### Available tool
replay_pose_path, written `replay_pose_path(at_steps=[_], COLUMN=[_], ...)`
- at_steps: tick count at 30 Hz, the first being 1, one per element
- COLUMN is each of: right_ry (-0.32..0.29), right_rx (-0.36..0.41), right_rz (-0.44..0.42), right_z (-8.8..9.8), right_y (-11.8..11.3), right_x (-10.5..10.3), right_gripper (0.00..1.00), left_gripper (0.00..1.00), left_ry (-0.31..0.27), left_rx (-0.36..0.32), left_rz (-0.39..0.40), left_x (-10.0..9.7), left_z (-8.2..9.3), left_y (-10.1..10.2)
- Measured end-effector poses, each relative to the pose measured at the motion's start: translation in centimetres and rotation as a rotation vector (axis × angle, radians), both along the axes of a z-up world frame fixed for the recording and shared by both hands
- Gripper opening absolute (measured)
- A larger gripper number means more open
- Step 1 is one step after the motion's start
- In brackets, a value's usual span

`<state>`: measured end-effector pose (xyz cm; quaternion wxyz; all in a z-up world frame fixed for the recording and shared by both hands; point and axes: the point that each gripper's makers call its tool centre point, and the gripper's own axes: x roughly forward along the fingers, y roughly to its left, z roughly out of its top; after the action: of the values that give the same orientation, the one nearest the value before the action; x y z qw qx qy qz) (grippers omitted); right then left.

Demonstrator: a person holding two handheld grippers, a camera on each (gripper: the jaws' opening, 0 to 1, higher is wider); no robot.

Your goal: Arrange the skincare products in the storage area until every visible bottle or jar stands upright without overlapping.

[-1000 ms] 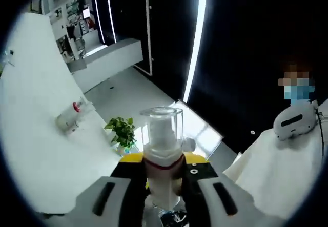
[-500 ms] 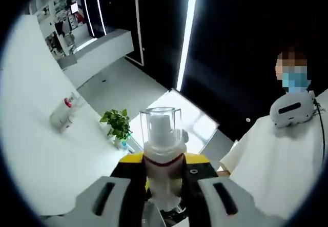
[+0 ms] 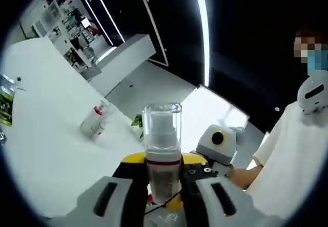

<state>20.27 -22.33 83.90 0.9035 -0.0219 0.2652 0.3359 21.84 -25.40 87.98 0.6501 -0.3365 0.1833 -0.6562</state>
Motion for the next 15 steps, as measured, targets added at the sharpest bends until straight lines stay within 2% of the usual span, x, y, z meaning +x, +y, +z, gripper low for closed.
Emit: replay_pose_path(at_steps=[5,10,12,14,15], right_ry=[0.022,0.143,0.147,0.2,0.205], right_rx=[0.069,0.224,0.24,0.283,0.306], right_rz=[0.06,0.133,0.162,0.205,0.208], right_z=[0.6,1.0,1.3,1.4,1.7], right_y=[-0.2,-0.1,-0.2,0.1,0.2], right_x=[-0.5,-1.8,-2.0,-3.0,-3.1], right_gripper=[0.2,0.2,0.19,0.2,0.2], left_gripper=[0.18,0.18,0.18,0.18,0.18], left_ry=[0.011,-0.012,-0.02,-0.024,-0.038], left_rx=[-0.025,-0.041,-0.053,-0.063,-0.077], left_rz=[-0.021,-0.078,-0.091,-0.135,-0.152], left_x=[-0.4,-1.6,-2.0,-2.8,-3.2], left_z=[0.5,0.8,1.1,1.3,1.5], left_y=[0.1,-0.1,-0.1,-0.2,-0.2])
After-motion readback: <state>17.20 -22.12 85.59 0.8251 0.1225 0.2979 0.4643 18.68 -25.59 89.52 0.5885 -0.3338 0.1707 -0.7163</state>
